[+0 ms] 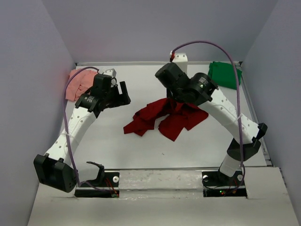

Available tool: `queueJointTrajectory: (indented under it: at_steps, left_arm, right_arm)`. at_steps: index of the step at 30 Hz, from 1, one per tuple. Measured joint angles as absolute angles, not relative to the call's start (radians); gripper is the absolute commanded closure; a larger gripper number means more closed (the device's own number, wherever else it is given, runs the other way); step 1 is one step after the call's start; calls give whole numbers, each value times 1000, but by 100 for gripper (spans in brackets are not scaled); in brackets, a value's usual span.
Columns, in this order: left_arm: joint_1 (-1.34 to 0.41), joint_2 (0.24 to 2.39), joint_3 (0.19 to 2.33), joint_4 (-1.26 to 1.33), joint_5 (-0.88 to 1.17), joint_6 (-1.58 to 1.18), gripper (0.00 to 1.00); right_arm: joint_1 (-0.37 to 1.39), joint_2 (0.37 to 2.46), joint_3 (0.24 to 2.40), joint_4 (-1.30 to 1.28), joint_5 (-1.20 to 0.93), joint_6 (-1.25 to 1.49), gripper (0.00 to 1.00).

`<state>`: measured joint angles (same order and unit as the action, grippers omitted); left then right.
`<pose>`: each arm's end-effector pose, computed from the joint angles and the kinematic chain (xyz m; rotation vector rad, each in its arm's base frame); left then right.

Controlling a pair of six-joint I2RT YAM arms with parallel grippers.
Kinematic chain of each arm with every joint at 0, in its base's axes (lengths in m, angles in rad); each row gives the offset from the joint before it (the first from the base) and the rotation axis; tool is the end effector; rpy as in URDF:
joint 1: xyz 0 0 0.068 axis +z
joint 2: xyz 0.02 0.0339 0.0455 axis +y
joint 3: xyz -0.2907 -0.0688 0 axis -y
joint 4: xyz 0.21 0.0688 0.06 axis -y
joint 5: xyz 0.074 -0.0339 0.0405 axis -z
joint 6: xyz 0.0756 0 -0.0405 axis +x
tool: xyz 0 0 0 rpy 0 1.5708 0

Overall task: Fold and stack the t-shirts
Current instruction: Flatten out the tshirt

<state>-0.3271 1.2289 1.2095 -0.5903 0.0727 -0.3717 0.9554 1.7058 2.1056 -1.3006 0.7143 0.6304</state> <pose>0.2408 -0.0875 0.3577 -0.0074 2.2185 -0.4716 0.2198 0.2251 0.4358 -0.0735 2.2036 -0.0303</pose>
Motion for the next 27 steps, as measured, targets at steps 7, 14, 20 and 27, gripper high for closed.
queueJointTrajectory:
  at_steps: [7,14,20,27]
  left_arm:
    - [-340,1175,1192,-597,91,-364,10]
    - [-381,1131,1172,-601,109,-354,10]
    - [-420,1148,1114,-597,128,-346,10]
    - [-482,1203,1106,-536,146,-369,10]
  right_arm:
    - [953,1767,2457,-1330,887,484,100]
    - [897,1806,2499,-1344,968,366,100]
    - [833,1807,2527,-1298,1008,220,100]
    - [804,1801,2532,-1165,1075,72,100]
